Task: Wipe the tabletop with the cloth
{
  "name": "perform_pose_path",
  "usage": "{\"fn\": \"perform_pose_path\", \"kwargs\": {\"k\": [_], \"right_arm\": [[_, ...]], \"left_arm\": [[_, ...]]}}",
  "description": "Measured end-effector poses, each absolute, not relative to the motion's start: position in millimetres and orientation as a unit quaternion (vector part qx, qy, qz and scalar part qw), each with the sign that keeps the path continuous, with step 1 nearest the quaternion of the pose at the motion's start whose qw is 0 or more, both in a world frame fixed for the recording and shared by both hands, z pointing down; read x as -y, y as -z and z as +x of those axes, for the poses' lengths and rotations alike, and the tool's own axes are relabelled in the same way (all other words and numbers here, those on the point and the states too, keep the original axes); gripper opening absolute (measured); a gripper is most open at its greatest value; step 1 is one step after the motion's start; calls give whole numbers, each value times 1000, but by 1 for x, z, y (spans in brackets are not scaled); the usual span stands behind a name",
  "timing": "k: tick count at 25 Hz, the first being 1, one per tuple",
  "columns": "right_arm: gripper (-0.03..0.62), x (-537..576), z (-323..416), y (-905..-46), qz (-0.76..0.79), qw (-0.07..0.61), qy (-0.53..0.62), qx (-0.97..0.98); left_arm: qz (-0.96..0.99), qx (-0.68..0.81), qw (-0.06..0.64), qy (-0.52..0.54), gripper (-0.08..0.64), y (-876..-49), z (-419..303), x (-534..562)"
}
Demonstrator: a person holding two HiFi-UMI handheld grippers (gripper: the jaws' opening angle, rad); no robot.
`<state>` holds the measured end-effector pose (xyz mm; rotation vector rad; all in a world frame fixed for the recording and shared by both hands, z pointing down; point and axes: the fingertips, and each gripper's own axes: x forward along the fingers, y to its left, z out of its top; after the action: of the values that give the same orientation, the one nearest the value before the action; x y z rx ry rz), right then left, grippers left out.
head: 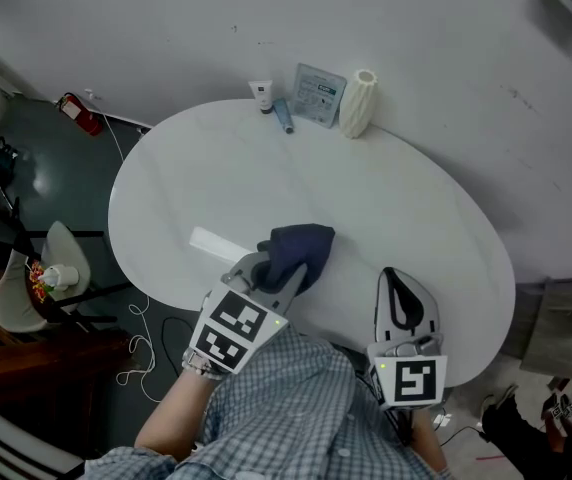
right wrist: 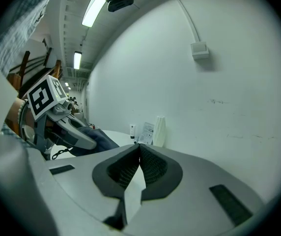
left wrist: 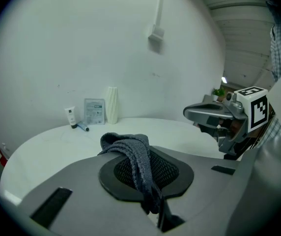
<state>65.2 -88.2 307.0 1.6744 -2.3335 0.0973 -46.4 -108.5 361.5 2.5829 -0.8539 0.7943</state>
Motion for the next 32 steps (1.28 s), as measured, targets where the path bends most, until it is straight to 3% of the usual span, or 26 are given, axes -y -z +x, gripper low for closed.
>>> {"fn": "perform_pose_path", "kwargs": {"k": [32], "right_arm": [[9,90,56,-304,552,134,-13,823]], "left_arm": [[916,265,133,-271,34,-352,-13,103]]}}
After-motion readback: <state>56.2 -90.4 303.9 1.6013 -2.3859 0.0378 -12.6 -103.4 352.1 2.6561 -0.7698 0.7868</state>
